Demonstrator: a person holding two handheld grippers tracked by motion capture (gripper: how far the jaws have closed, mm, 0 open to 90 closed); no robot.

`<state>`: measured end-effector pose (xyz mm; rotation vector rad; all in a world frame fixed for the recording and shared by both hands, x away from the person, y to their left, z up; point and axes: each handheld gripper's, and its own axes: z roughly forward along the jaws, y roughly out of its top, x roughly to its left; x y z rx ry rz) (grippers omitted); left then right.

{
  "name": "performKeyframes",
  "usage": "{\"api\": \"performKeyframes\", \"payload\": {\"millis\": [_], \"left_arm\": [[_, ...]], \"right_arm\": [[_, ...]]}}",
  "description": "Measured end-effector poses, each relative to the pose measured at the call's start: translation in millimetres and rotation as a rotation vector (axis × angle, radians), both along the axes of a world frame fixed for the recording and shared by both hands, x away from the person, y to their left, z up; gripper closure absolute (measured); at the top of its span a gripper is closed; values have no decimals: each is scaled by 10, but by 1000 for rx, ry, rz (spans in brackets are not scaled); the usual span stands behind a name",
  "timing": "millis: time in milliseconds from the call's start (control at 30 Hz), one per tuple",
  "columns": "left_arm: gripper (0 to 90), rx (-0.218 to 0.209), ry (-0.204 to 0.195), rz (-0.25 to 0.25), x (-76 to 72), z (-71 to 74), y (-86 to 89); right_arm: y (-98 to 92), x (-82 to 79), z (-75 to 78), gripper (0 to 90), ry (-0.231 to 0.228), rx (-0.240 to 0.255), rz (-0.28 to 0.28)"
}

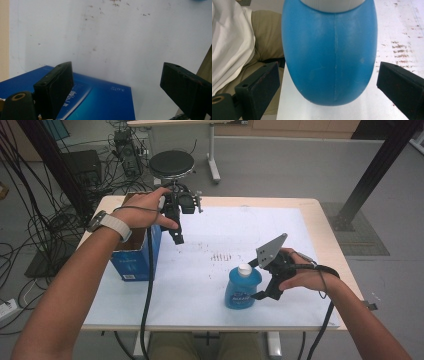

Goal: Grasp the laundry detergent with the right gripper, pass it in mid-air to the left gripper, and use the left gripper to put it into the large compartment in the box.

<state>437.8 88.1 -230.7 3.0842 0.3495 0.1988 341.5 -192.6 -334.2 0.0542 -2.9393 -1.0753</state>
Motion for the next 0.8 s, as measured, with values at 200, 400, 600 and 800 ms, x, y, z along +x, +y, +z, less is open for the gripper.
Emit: {"api": "performKeyframes", "payload": {"millis": [200, 400, 600, 800], "left_arm": [[120, 2, 1, 0, -2, 7, 0], [120, 0, -1, 2, -5, 7, 4], [120, 0, 1, 2, -6, 14, 5], [120, -2, 0, 4, -15, 15, 2]], "right_arm": [[0, -4, -2, 45, 0, 1, -1], [-3, -1, 0, 44, 3, 2, -7], [-9, 1, -4, 44, 4, 0, -9], [-15, -10, 13, 44, 0, 5, -13]]}}
